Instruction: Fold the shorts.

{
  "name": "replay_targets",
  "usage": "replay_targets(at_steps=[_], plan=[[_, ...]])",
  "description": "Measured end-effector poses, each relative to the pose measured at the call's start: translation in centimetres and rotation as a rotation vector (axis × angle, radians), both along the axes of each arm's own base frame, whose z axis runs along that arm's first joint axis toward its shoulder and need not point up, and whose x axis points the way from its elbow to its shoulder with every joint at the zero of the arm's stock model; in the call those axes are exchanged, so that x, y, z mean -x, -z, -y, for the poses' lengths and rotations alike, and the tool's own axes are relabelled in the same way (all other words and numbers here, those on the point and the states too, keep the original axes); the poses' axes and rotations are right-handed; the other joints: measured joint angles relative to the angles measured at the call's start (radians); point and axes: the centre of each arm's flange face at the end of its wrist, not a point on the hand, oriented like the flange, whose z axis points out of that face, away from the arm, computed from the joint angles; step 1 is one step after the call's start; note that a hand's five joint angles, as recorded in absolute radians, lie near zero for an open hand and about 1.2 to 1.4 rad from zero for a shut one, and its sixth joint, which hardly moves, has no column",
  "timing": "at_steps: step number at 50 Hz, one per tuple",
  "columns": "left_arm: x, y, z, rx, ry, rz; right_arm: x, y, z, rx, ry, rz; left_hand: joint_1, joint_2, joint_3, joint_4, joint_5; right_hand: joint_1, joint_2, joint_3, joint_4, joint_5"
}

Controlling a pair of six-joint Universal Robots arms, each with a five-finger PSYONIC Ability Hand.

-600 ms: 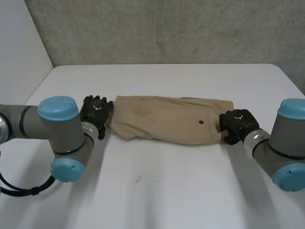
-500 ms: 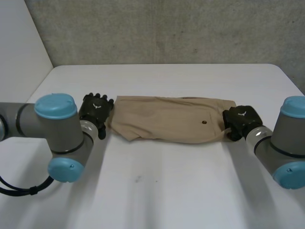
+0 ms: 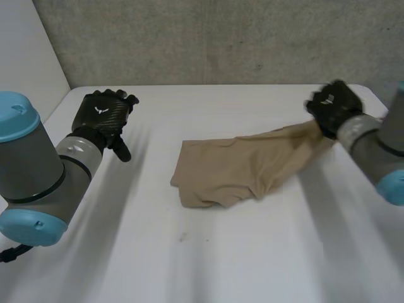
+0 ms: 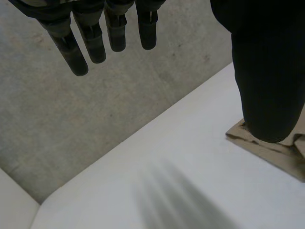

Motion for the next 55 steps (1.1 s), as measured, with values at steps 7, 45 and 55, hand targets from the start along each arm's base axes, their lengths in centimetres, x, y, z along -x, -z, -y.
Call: replay_targets(at_steps=[7, 45, 55], plan=[[0.4, -0.4, 0.3, -0.005, 0.007, -0.059, -10.4, 1.5, -7.7, 0.036, -0.425, 0.047, 0.0, 0.0, 0.0, 0.0, 0.0, 0.0, 0.004, 0.01, 0.0, 0.0], [10.2, 7.6, 0.9, -0.325, 0.151, -0.136, -8.9, 5.1, -0.7, -0.717, -0.108, 0.733, 0.0, 0.0, 0.0, 0.0, 0.0, -0.769, -0.952, -0.963, -0.954, -0.805], [8.4, 9.8, 1.7, -0.499, 0.061, -0.123, -9.0, 7.9, -0.6, -0.854, -0.031, 0.7, -0.015, 0.0, -0.01, -0.008, 0.0, -0.769, -0.952, -0.963, -0.954, -0.805]])
